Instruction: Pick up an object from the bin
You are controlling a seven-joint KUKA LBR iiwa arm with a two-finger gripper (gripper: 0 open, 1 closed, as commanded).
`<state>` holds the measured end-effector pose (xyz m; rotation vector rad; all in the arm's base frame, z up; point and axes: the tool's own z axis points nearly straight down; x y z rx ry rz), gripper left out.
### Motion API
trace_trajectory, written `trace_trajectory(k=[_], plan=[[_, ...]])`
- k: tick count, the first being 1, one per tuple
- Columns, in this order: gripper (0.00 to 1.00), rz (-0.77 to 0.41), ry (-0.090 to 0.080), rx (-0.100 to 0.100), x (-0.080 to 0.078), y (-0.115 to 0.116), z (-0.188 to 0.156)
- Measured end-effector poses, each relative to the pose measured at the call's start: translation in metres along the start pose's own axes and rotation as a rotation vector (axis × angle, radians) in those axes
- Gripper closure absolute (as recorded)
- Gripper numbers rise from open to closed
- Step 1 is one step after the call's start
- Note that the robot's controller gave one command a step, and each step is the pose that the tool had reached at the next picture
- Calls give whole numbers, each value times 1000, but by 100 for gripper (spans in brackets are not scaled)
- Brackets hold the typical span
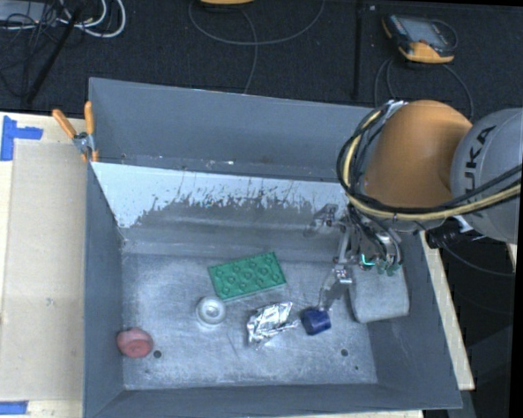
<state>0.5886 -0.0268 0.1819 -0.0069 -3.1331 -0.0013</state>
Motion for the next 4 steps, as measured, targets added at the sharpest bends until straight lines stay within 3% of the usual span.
trace_trajectory(k=[1, 2, 3, 4], plan=[[0, -150, -7, 1, 9, 29, -9], [0, -429, -18, 6, -6, 73, 107], [100, -427, -35, 3, -10, 76, 101], [100, -428, -18, 3, -14, 84, -24]])
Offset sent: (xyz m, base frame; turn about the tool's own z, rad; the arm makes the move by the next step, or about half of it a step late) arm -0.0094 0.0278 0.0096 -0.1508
